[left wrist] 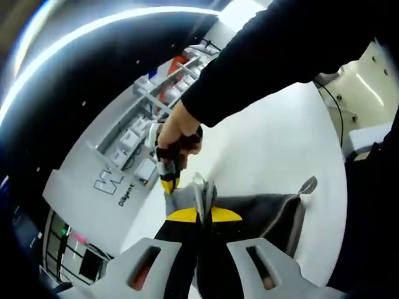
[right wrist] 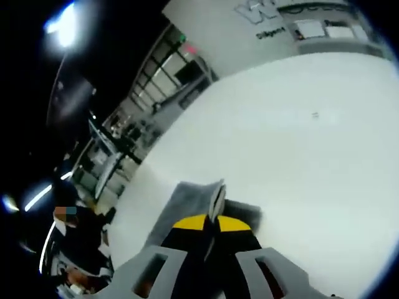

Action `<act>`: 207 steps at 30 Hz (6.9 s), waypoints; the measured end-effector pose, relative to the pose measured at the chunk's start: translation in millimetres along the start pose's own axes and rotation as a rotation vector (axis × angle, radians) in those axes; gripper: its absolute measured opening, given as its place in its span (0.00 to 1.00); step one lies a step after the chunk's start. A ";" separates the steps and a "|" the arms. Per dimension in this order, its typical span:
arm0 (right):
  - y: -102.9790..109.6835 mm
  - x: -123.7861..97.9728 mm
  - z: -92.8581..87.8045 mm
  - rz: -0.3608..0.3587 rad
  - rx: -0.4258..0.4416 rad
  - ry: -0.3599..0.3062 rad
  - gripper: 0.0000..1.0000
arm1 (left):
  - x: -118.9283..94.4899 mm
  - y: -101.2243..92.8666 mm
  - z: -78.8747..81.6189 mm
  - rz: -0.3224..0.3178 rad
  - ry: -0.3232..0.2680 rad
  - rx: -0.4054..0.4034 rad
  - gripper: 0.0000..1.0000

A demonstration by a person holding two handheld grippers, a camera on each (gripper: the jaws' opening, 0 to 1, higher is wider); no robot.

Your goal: Open the folded towel by lifting each exposed corner and separating the folded layers until the towel lies flat within the target outline without major curled edges

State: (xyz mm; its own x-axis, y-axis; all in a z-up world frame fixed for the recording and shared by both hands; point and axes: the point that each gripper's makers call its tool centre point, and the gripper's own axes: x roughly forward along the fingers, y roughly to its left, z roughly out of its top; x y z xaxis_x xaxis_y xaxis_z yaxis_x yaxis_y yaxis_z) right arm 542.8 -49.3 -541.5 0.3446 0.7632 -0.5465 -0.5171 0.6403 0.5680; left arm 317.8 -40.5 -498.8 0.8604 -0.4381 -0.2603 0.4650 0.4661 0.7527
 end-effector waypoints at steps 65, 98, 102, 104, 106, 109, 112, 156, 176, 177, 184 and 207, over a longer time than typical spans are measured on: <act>83.9 44.0 23.9 -0.040 -0.170 0.056 0.00 | -51.2 59.4 -53.0 0.120 0.014 -0.183 0.02; 127.8 91.4 16.3 -0.018 -0.251 0.103 0.00 | -77.7 69.1 -90.8 0.160 0.045 -0.210 0.02; 132.1 94.7 19.5 -0.017 -0.258 0.102 0.00 | -79.7 72.5 -96.5 0.169 0.050 -0.213 0.02; 133.9 96.9 21.9 -0.017 -0.259 0.098 0.00 | -80.5 74.6 -99.6 0.174 0.054 -0.216 0.02; 134.7 99.7 24.3 -0.020 -0.261 0.093 0.00 | -80.9 76.1 -102.4 0.178 0.058 -0.218 0.02; 133.1 104.0 27.2 -0.032 -0.260 0.089 0.00 | -81.1 78.7 -108.4 0.184 0.067 -0.224 0.02; 134.3 108.5 27.7 -0.031 -0.254 0.087 0.00 | -80.0 76.1 -111.2 0.185 0.074 -0.232 0.02; 193.5 191.2 32.3 0.012 -0.360 0.139 0.00 | -100.4 75.5 -180.6 0.220 0.169 -0.334 0.02; 198.4 223.9 9.5 0.022 -0.361 0.200 0.00 | -109.1 70.6 -195.7 0.215 0.185 -0.373 0.02; 198.7 225.6 8.2 0.022 -0.360 0.204 0.00 | -109.0 70.3 -197.0 0.215 0.187 -0.376 0.02; 202.4 238.4 -2.4 0.028 -0.366 0.227 0.00 | -110.0 70.3 -205.2 0.211 0.192 -0.398 0.02; 216.5 275.9 -9.2 0.033 -0.378 0.260 0.00 | -118.4 82.7 -236.6 0.233 0.206 -0.500 0.02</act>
State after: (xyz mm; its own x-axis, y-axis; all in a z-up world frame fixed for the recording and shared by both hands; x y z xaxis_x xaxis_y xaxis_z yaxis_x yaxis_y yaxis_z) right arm 518.8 299.1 -575.0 0.1402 0.7047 -0.6955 -0.7909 0.5023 0.3495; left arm 303.7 231.8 -548.8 0.9513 -0.1458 -0.2717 0.2577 0.8600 0.4405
